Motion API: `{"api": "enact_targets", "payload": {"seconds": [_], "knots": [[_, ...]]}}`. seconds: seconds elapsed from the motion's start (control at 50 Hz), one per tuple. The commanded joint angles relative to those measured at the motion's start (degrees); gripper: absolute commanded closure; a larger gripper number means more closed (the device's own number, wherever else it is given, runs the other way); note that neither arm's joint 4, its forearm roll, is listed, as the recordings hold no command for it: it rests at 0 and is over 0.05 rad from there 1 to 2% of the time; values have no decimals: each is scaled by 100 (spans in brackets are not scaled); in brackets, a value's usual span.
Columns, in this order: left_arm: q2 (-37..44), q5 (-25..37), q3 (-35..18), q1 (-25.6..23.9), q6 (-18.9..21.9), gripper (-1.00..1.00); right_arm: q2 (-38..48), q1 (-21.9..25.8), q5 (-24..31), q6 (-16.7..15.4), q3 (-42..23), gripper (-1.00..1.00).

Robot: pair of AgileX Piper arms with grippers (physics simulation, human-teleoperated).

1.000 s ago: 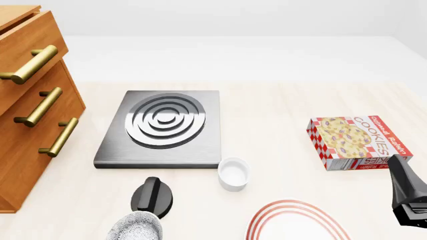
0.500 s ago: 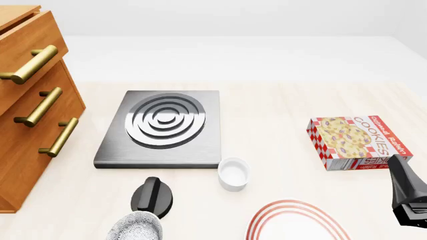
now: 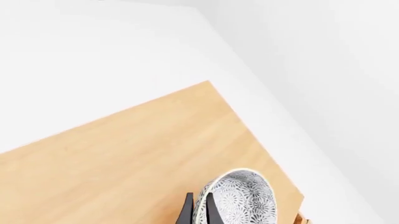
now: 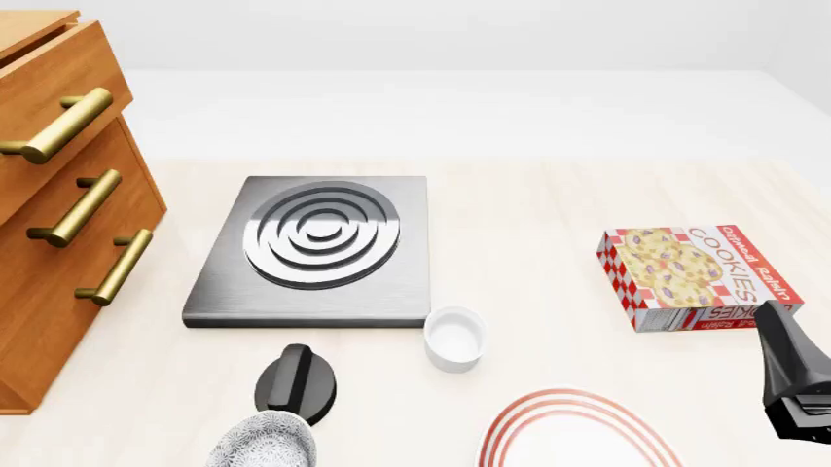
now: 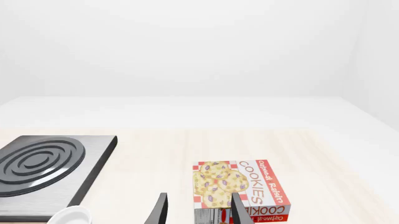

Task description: Pick the akita bowl on the wooden cabinet and place it on the plate.

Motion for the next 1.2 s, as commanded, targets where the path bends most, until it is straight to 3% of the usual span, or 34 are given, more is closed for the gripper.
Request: {"api": "enact_targets", "payload": {"seconds": [0.02, 0.18, 0.7, 1.2], "knots": [[-66, -43, 75, 134, 146, 100, 0, 0, 0, 0, 0, -100], [-462, -389, 348, 71, -139, 100, 0, 0, 0, 0, 0, -100], [-1083, -141, 331, -480, -715, 100, 0, 0, 0, 0, 0, -100], [-1186, -141, 521, -1233, -898, 100, 0, 0, 0, 0, 0, -100]]}}
